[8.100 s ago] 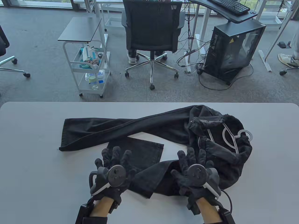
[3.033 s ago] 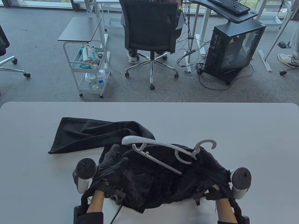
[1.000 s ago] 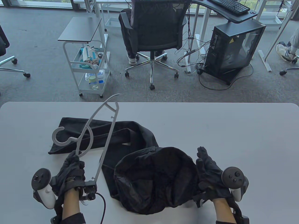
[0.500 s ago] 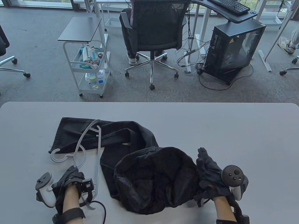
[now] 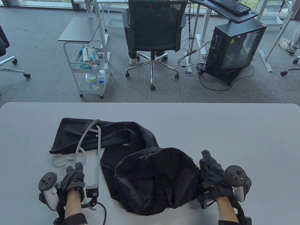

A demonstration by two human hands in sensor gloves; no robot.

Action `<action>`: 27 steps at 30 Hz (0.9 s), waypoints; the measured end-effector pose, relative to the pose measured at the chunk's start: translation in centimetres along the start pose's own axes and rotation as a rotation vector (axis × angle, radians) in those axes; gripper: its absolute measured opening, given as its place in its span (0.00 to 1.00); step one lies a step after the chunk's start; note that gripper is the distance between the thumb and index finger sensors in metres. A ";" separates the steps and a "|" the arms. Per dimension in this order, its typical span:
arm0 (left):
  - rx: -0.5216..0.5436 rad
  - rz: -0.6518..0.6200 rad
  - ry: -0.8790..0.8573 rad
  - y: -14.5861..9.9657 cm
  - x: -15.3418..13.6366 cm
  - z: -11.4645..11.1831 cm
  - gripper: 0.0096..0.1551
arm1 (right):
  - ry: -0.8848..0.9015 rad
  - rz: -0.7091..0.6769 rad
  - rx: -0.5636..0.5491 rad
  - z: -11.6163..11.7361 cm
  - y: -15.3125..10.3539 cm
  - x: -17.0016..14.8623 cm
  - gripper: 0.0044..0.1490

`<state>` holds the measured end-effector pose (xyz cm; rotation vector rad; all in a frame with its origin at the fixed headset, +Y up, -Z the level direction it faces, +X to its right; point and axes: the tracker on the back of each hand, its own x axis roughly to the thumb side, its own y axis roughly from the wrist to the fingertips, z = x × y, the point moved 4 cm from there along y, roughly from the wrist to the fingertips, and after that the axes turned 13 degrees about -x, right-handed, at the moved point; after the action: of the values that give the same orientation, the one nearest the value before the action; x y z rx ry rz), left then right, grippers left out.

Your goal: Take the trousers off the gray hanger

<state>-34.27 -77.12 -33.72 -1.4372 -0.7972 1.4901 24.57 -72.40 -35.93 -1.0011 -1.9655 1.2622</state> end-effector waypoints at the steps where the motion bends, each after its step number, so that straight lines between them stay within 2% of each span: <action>1: -0.005 -0.020 0.021 -0.3 0.4 -0.2 0.49 | -0.006 -0.006 -0.004 -0.1 0.0 0.1 0.48; 6: 0.005 -0.183 0.261 -2.0 4.1 -2.1 0.50 | -0.050 -0.054 -0.030 -0.9 0.0 1.6 0.48; 10: 0.000 -0.345 0.581 -3.8 7.9 -5.7 0.50 | -0.145 -0.161 -0.033 -0.9 -0.3 4.1 0.47; 13: -0.020 -0.435 0.722 -5.0 9.2 -8.6 0.49 | -0.219 -0.237 -0.014 -0.4 -1.0 6.0 0.47; 18: -0.109 -0.520 0.948 -6.3 9.6 -13.9 0.48 | -0.314 -0.320 0.039 1.0 -2.2 8.2 0.48; 20: -0.127 -0.530 1.016 -6.4 9.4 -15.3 0.48 | -0.331 -0.328 0.060 1.4 -2.6 8.4 0.48; 23: -0.151 -0.540 1.092 -6.5 9.0 -16.7 0.48 | -0.341 -0.333 0.077 1.7 -3.0 8.5 0.48; 27: -0.150 -0.525 1.143 -6.4 8.6 -17.3 0.48 | -0.349 -0.331 0.087 2.0 -3.2 8.4 0.48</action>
<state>-15.56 -69.03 -33.59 -1.6912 -0.4702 0.0986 17.57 -67.15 -33.04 -0.4063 -2.1995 1.3830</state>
